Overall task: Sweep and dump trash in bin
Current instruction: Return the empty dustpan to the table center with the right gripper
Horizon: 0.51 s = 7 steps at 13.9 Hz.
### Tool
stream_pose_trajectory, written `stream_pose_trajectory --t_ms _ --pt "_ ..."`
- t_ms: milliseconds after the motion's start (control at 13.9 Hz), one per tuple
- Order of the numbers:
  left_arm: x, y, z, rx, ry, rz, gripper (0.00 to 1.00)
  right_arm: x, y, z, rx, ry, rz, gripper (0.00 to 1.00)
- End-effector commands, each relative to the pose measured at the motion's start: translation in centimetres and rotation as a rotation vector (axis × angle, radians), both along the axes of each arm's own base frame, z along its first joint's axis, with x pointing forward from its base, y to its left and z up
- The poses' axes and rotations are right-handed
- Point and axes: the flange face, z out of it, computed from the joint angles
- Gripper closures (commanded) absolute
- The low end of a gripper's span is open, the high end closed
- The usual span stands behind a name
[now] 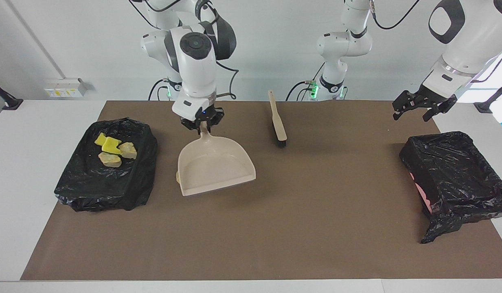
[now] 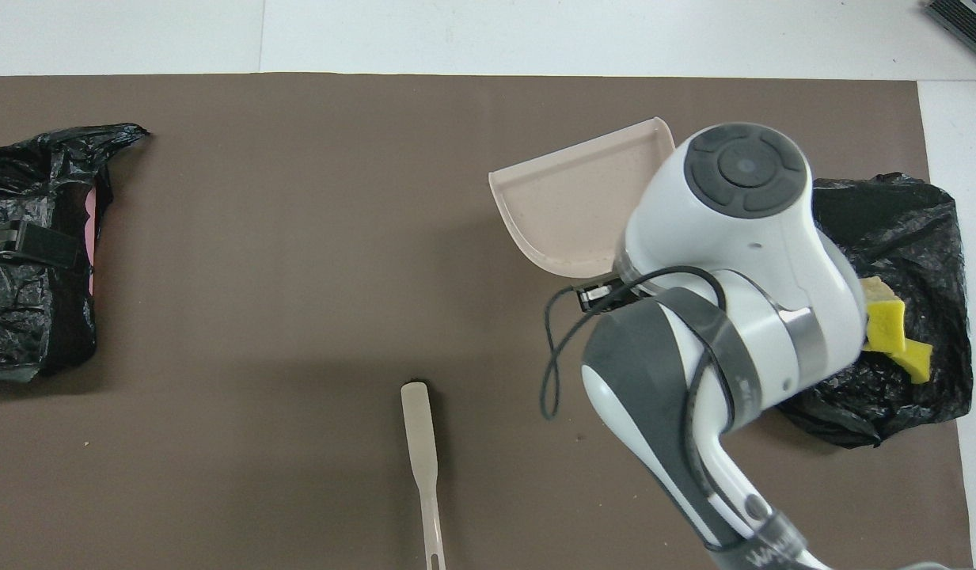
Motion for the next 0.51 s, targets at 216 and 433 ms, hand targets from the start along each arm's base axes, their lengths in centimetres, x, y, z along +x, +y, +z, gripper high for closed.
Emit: stream_pose_trajectory --t_ms 216,433 --pt "-0.1 0.3 0.2 0.016 0.002 -0.010 0.00 6.6 10.2 -6.6 0.124 -0.003 -0.220 1.00" --pt "-0.1 0.3 0.2 0.016 0.002 -0.010 0.00 6.3 15.0 -9.8 0.135 -0.011 -0.239 1.00"
